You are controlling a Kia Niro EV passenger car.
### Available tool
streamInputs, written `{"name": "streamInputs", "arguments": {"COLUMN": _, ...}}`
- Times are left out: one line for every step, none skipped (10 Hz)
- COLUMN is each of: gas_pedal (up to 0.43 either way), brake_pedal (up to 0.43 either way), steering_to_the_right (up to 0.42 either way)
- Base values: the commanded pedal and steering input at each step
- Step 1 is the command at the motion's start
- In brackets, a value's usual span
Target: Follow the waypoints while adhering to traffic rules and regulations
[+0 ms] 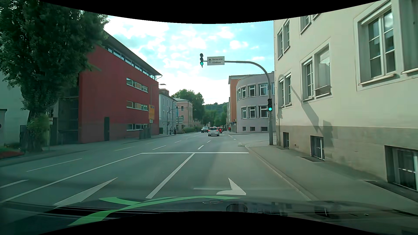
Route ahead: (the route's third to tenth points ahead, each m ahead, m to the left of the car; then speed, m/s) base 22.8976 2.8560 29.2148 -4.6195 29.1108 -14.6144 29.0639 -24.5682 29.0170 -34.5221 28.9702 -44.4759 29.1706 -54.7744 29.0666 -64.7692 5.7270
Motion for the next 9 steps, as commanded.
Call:
{"name": "streamInputs", "arguments": {"gas_pedal": 0.000, "brake_pedal": 0.012, "steering_to_the_right": -0.005}}
{"name": "streamInputs", "arguments": {"gas_pedal": 0.000, "brake_pedal": 0.006, "steering_to_the_right": -0.005}}
{"name": "streamInputs", "arguments": {"gas_pedal": 0.000, "brake_pedal": 0.018, "steering_to_the_right": -0.005}}
{"name": "streamInputs", "arguments": {"gas_pedal": 0.000, "brake_pedal": 0.024, "steering_to_the_right": -0.005}}
{"name": "streamInputs", "arguments": {"gas_pedal": 0.000, "brake_pedal": 0.055, "steering_to_the_right": -0.005}}
{"name": "streamInputs", "arguments": {"gas_pedal": 0.000, "brake_pedal": 0.091, "steering_to_the_right": -0.005}}
{"name": "streamInputs", "arguments": {"gas_pedal": 0.000, "brake_pedal": 0.098, "steering_to_the_right": -0.005}}
{"name": "streamInputs", "arguments": {"gas_pedal": 0.000, "brake_pedal": 0.104, "steering_to_the_right": -0.005}}
{"name": "streamInputs", "arguments": {"gas_pedal": 0.000, "brake_pedal": 0.104, "steering_to_the_right": -0.005}}
